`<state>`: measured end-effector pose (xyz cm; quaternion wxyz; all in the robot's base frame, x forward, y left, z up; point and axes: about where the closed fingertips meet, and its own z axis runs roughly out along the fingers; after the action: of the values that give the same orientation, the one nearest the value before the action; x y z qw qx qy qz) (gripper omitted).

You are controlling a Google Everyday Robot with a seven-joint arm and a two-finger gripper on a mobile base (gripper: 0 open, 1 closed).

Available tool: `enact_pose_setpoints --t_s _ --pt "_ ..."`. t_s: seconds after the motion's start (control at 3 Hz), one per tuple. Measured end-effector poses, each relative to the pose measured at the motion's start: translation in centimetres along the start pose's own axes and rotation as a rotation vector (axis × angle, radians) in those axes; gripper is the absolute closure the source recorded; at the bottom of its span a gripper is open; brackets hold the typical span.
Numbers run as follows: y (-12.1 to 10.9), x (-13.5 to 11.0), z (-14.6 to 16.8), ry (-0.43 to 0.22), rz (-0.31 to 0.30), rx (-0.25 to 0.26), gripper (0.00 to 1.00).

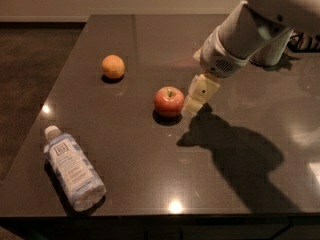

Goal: Move apple near blue plastic bottle

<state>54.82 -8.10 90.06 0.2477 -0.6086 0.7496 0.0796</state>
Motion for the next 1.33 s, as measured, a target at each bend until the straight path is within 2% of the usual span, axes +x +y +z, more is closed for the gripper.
enact_pose_setpoints --t_s 0.67,1.0,1.33 --pt "1.1 -1.6 4.3 -0.004 -0.052 -0.055 0.0" --pt "1.1 -1.8 5.2 0.004 -0.059 -0.074 0.18" --pt "1.2 -1.9 5.3 -0.023 -0.054 -0.095 0.41"
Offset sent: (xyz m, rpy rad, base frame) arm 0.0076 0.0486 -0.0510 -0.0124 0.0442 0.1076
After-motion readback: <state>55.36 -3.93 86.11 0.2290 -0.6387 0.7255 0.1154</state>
